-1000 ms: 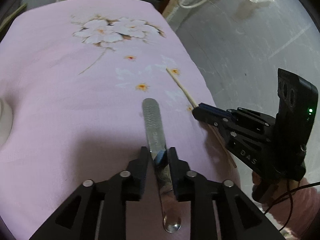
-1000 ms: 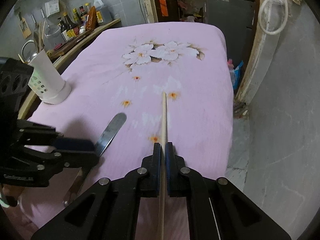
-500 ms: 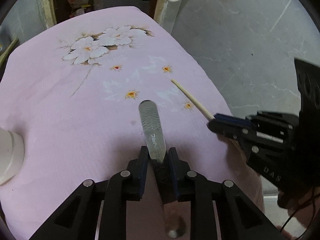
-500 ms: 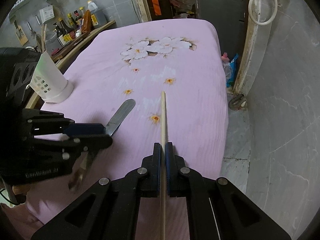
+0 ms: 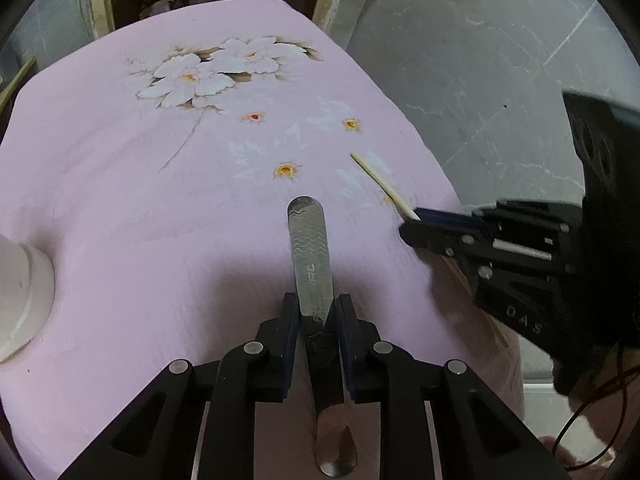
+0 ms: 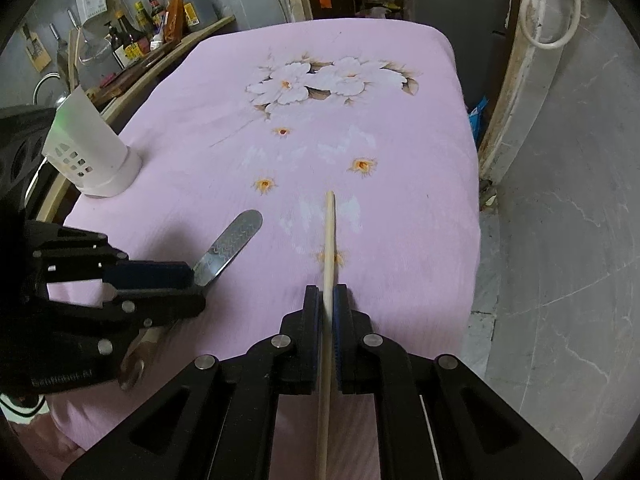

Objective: Organize utensils

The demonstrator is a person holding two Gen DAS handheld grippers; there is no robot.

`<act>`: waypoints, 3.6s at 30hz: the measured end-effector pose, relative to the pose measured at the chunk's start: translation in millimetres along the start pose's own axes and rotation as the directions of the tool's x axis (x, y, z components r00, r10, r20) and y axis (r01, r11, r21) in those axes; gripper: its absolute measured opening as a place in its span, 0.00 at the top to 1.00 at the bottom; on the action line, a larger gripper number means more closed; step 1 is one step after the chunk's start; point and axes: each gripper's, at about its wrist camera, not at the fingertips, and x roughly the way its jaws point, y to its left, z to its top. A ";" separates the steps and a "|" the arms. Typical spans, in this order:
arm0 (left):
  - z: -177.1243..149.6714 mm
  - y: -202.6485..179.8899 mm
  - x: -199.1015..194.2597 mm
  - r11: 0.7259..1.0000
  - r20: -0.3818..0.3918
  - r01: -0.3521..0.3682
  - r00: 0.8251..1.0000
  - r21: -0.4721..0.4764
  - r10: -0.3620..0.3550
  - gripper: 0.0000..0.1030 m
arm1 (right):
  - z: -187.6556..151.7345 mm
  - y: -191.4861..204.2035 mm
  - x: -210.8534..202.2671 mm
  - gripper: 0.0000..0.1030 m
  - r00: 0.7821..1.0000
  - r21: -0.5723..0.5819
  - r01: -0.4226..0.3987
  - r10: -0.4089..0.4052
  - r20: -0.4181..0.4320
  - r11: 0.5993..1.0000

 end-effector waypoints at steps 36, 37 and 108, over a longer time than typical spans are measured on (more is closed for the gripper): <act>-13.3 23.7 -106.1 0.984 0.526 -0.075 0.837 -0.160 0.149 0.84 | 10.1 35.2 -105.3 0.96 0.721 0.053 -0.316 0.203 0.663 0.947; -11.6 25.7 -113.1 0.983 0.543 -0.076 0.825 -0.168 0.157 0.84 | 14.3 36.8 -109.7 0.96 0.704 0.046 -0.325 0.209 0.679 0.945; -56.3 251.5 -217.5 0.919 0.746 -0.038 0.573 -0.392 0.341 0.83 | 105.6 244.6 -60.8 0.96 0.570 -0.045 -0.243 0.180 0.802 0.969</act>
